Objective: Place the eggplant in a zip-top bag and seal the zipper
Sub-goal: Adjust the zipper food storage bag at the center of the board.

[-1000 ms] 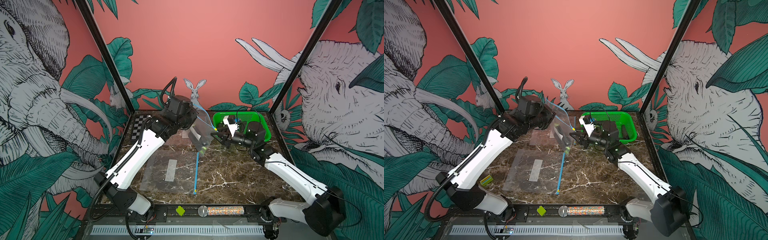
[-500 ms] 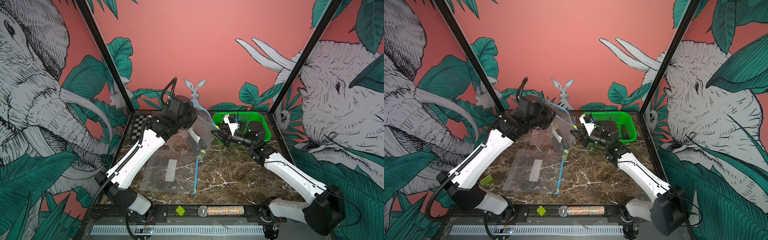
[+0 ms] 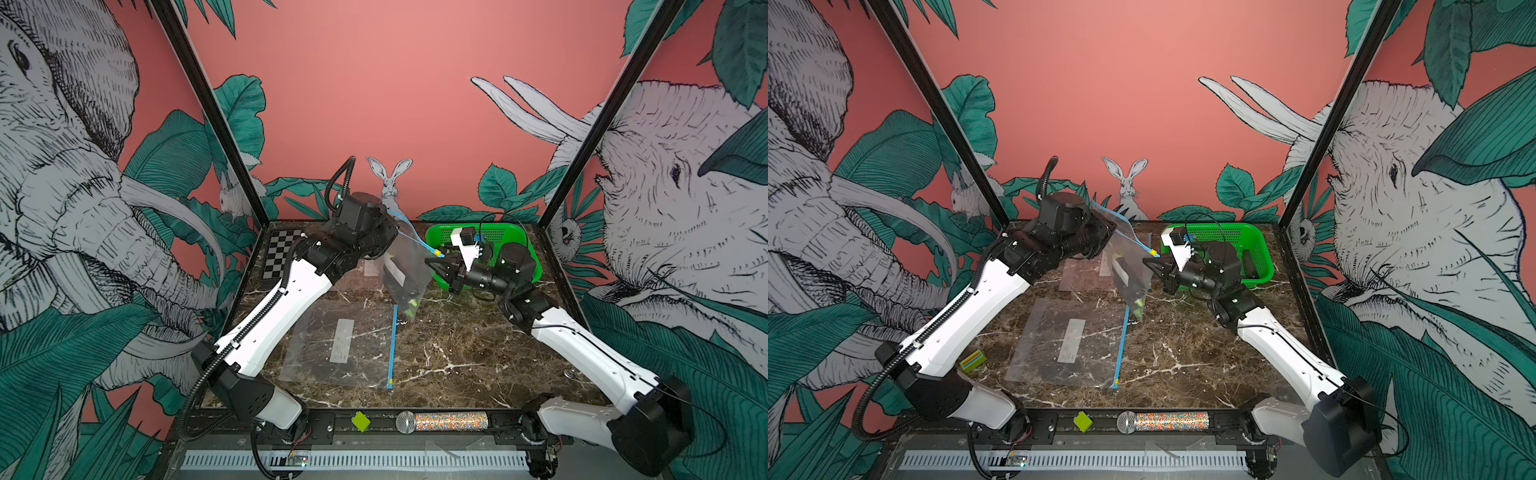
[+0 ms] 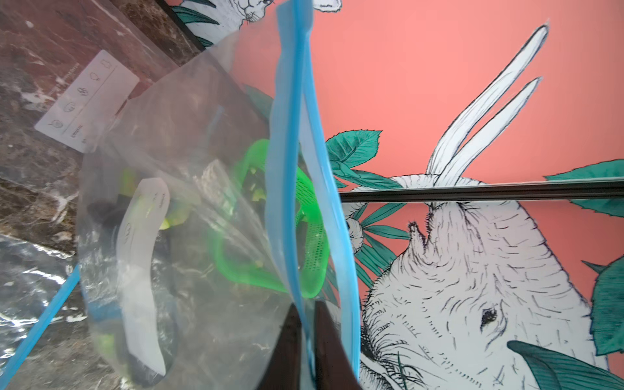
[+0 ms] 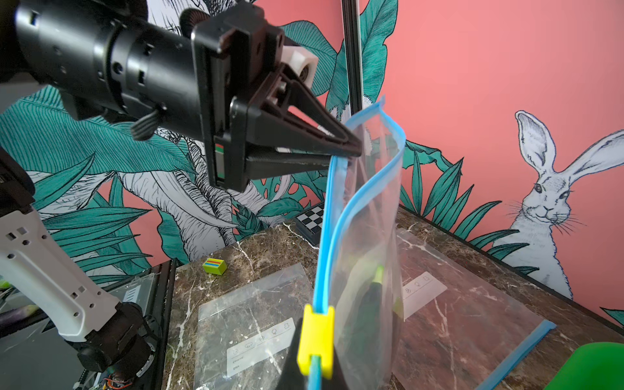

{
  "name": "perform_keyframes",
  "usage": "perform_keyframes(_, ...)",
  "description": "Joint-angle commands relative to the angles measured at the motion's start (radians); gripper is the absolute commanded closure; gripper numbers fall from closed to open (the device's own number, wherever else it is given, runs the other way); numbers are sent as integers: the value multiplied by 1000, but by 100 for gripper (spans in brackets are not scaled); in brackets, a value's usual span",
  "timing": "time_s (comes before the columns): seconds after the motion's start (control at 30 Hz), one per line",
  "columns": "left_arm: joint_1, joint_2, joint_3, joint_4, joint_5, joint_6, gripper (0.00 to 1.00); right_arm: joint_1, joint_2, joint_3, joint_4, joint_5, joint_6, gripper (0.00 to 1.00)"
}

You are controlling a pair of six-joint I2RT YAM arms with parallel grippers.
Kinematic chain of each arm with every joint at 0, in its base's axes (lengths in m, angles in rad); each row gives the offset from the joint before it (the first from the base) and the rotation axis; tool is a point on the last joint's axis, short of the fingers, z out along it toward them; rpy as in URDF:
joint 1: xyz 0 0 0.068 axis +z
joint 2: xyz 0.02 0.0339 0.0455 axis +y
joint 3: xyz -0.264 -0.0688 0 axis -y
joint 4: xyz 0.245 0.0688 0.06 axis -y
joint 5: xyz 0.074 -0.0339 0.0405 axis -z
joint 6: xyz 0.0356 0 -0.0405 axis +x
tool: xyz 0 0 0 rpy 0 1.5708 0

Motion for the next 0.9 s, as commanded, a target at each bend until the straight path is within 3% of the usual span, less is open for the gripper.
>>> perform_keyframes(0.0, 8, -45, -29, 91, 3, 47, 74, -15, -26, 58, -17, -27, 2, 100)
perform_keyframes(0.2, 10, -63, -13, 94, 13, 155, 43, -25, -31, 141, -194, -41, -44, 100)
perform_keyframes(0.3, 11, -73, 12, 64, 20, 241, 36, -31, -27, 192, -307, -61, -88, 100)
perform_keyframes(0.43, 12, -88, 51, 14, 35, 393, 34, -36, -11, 277, -472, -94, -146, 100)
perform_keyframes(0.57, 16, -83, 112, -31, 131, 630, 34, -38, 3, 354, -653, -84, -229, 100)
perform_keyframes(0.7, 27, -77, 134, -57, 274, 844, 30, -40, 16, 446, -784, -62, -290, 100)
perform_keyframes(0.87, 67, -81, 114, -38, 485, 994, 20, -51, 10, 445, -789, -69, -308, 100)
